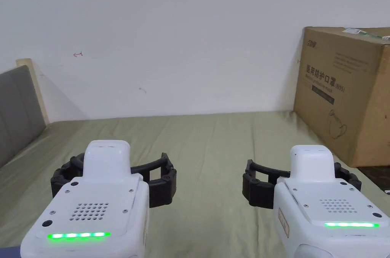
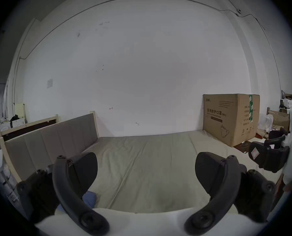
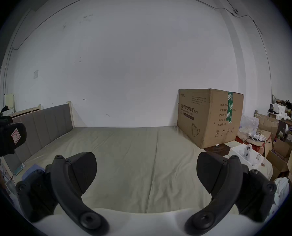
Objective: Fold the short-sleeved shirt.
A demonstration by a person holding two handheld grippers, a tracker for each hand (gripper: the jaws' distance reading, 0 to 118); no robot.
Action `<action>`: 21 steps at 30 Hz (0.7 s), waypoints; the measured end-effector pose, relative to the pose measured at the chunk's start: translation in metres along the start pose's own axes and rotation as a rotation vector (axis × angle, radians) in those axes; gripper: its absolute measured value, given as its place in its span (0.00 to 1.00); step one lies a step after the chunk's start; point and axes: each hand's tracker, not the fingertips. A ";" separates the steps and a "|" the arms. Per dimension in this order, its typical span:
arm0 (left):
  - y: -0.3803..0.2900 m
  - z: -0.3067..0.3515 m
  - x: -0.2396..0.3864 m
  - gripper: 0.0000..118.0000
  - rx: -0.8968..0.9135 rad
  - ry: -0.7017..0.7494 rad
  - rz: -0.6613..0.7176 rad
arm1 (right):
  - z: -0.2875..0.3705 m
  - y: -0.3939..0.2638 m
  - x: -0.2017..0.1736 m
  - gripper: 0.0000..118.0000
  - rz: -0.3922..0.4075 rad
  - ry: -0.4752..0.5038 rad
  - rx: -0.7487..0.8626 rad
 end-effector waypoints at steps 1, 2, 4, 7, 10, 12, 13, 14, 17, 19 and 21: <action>0.000 0.000 0.001 0.98 -0.002 0.003 0.001 | 0.000 0.000 0.000 0.98 0.008 -0.004 -0.002; 0.000 0.001 0.002 0.98 -0.008 0.004 -0.006 | -0.001 0.000 -0.001 0.98 0.018 -0.010 -0.004; 0.000 0.002 0.006 0.98 -0.014 0.004 -0.022 | -0.001 -0.001 -0.001 0.98 0.026 -0.017 0.000; -0.001 0.002 0.009 0.98 -0.032 -0.011 -0.047 | 0.000 0.000 -0.001 0.98 0.017 -0.009 0.000; 0.000 0.003 0.008 0.98 -0.044 -0.035 -0.019 | 0.000 0.000 -0.001 0.98 0.013 -0.006 -0.006; 0.002 0.003 0.009 0.98 -0.068 -0.029 -0.014 | -0.001 0.000 -0.002 0.98 0.023 -0.018 -0.008; 0.002 0.002 0.008 0.98 -0.071 -0.025 -0.017 | -0.001 0.000 -0.002 0.98 0.024 -0.019 -0.009; 0.002 0.003 0.008 0.98 -0.068 -0.020 -0.018 | -0.001 0.000 -0.002 0.98 0.022 -0.017 -0.010; 0.002 0.002 0.009 0.98 -0.077 0.013 -0.021 | -0.001 0.000 -0.002 0.98 0.008 -0.006 -0.012; 0.005 0.002 0.008 0.98 -0.099 0.007 -0.023 | -0.002 -0.001 -0.002 0.98 0.010 -0.006 -0.017; 0.005 0.002 0.008 0.98 -0.086 -0.013 -0.021 | -0.003 -0.002 -0.002 0.98 0.014 -0.010 -0.024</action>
